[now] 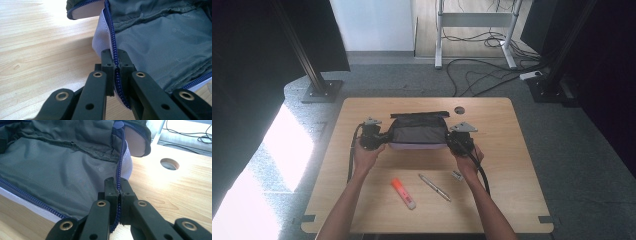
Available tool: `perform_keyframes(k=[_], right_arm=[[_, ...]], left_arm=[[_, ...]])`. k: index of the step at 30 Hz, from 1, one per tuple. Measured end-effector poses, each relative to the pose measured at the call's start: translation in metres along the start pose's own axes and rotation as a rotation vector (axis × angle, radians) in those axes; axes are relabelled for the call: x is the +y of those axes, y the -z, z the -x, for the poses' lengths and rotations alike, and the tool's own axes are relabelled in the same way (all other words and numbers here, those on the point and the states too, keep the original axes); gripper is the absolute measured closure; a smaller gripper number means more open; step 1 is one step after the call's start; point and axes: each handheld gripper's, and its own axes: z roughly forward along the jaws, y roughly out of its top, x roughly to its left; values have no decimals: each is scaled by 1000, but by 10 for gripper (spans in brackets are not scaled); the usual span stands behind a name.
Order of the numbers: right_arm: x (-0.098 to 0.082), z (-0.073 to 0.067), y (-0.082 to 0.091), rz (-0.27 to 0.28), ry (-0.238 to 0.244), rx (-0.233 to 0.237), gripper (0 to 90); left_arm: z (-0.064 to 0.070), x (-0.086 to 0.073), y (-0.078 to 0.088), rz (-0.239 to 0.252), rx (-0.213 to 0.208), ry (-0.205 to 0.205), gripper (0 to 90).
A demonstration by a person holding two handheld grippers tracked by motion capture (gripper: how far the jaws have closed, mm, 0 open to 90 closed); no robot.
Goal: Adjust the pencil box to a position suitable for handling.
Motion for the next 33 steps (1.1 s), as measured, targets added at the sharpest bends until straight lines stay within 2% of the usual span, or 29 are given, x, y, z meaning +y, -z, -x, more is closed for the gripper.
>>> perform_keyframes(k=[6, 12, 18, 33], right_arm=[[-7, -1, 0, -13, -4, 5, 867], [-18, 1, -3, -31, -4, 7, 867], [-29, 4, -9, -65, -14, 9, 867], [-44, 8, -25, -146, -27, 17, 865]], left_arm=[[3, -4, -1, -10, 6, -9, 868], [4, -14, -9, -36, 1, -8, 868], [5, -23, -20, -65, -1, 0, 868], [7, -32, -35, -117, 13, 0, 857]])
